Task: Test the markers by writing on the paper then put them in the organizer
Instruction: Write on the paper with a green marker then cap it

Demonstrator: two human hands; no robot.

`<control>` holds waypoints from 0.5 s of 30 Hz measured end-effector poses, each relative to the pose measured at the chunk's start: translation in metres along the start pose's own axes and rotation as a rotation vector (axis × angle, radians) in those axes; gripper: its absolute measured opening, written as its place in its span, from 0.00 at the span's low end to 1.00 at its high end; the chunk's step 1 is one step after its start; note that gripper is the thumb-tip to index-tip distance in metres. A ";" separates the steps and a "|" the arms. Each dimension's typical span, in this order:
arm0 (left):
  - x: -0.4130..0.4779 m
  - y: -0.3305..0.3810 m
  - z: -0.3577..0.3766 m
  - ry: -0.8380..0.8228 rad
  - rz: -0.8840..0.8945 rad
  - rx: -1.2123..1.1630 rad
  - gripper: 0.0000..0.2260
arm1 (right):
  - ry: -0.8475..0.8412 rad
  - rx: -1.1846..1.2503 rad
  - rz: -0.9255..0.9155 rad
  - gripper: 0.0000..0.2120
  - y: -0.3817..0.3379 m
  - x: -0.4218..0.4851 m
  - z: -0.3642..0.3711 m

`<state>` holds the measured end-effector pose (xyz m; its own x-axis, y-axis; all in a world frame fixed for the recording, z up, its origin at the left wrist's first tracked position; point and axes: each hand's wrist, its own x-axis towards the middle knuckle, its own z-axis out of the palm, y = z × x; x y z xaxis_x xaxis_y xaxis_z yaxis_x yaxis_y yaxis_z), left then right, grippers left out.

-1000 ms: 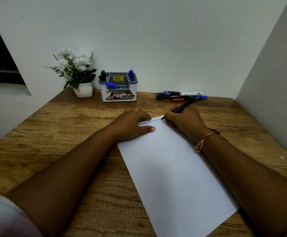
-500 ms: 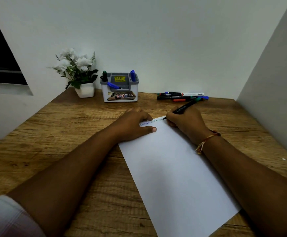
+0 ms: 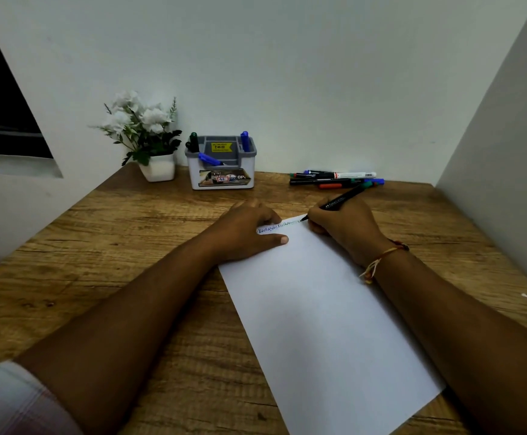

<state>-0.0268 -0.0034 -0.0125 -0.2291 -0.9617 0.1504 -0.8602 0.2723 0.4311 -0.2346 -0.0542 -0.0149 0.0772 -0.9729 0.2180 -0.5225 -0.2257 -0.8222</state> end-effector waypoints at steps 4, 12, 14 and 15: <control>-0.001 0.002 0.000 0.007 0.000 0.003 0.20 | 0.015 -0.018 0.008 0.10 0.001 0.000 0.001; -0.001 0.002 -0.002 0.000 0.004 -0.006 0.19 | 0.012 0.086 0.068 0.09 0.002 0.003 0.002; -0.001 0.003 -0.002 0.003 0.005 -0.005 0.19 | 0.012 0.065 0.074 0.09 0.002 0.002 0.001; -0.002 0.003 -0.002 0.006 0.007 -0.006 0.18 | 0.017 0.065 0.077 0.10 0.001 0.001 0.001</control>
<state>-0.0280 -0.0012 -0.0100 -0.2320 -0.9596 0.1589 -0.8558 0.2790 0.4356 -0.2345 -0.0555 -0.0159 0.0242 -0.9867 0.1609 -0.4705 -0.1533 -0.8690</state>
